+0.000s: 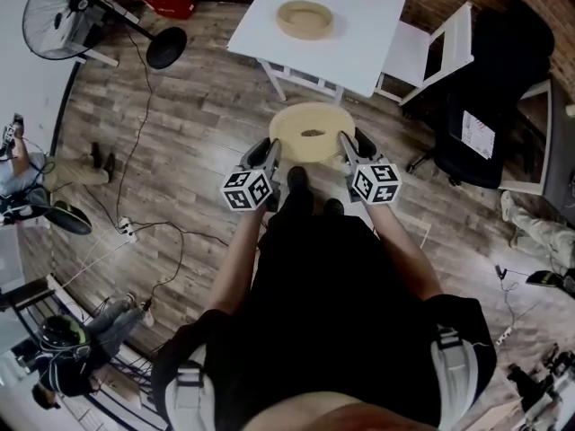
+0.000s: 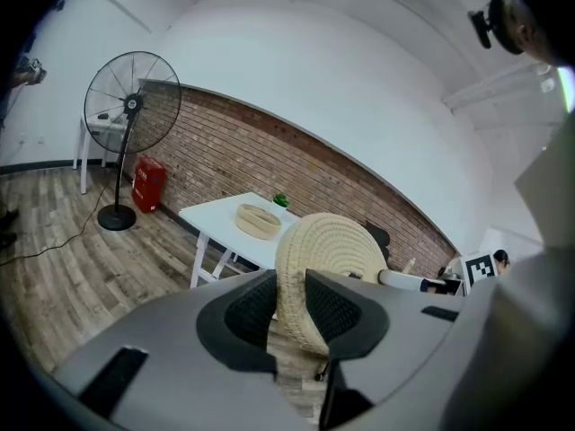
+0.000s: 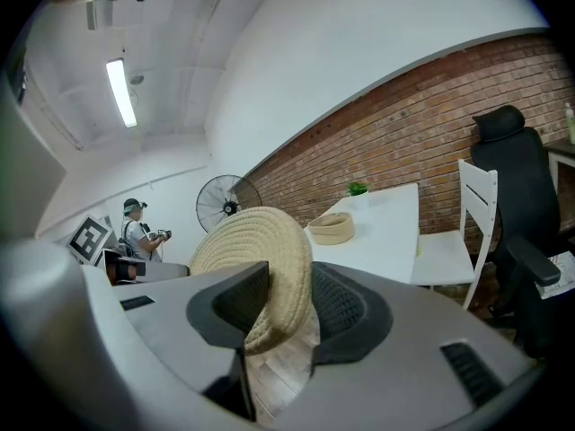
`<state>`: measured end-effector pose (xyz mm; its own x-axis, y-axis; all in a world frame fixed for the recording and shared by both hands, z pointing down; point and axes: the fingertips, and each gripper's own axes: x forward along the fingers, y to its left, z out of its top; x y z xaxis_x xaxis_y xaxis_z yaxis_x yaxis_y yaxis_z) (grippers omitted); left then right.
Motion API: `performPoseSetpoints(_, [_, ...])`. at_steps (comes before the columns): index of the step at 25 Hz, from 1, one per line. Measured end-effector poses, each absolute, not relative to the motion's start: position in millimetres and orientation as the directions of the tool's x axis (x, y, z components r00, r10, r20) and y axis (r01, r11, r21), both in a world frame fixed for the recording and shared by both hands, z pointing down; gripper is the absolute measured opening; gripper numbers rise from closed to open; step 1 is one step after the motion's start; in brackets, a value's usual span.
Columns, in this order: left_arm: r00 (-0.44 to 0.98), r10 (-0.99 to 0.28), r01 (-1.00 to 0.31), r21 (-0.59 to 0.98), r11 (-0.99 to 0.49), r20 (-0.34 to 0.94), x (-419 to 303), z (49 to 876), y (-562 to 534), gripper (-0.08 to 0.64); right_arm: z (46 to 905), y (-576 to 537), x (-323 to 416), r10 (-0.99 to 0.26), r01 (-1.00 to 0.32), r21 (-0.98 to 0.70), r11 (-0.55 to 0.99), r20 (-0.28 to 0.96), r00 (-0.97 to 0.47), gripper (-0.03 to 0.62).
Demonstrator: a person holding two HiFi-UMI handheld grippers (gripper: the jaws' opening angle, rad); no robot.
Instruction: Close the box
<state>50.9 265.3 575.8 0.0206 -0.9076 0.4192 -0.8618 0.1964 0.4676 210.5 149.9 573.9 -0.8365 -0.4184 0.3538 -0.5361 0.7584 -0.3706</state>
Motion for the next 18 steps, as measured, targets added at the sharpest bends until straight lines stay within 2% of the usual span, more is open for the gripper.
performPoseSetpoints(18, [0.092,-0.904,-0.87,0.475,0.131,0.418,-32,585,209,0.109,584,108,138,-0.479,-0.6,-0.392,0.697,0.369,-0.797,0.137])
